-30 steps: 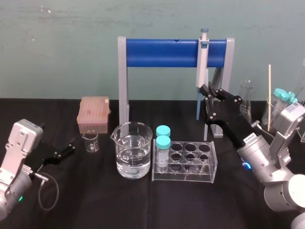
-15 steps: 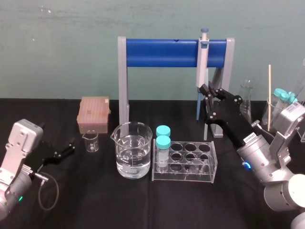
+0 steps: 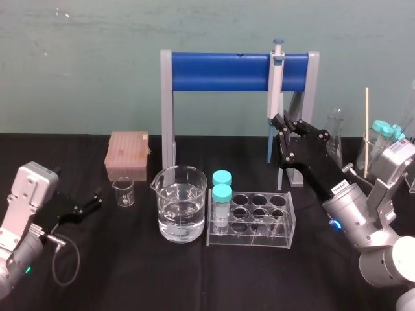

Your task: Pick up the stirring rod with one hand, then place it down.

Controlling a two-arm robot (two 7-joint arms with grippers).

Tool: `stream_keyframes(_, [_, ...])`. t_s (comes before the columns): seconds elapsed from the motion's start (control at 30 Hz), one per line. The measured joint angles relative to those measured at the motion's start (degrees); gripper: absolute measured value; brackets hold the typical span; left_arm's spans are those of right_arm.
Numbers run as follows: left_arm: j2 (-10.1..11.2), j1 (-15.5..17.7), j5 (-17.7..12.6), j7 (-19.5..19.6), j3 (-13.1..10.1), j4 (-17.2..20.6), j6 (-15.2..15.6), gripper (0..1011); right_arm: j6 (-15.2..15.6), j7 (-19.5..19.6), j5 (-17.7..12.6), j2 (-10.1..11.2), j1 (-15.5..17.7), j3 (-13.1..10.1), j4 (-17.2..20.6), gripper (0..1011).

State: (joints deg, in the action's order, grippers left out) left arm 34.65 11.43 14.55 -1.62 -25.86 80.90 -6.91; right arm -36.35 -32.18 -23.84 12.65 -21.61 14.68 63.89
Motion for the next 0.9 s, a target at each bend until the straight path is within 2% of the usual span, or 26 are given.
stream_keyframes(0.9, [0.0,0.0,0.0,0.0,0.0,0.0,0.0,1000,0.0,0.0,0.0,0.0,0.0,0.0,0.0,69])
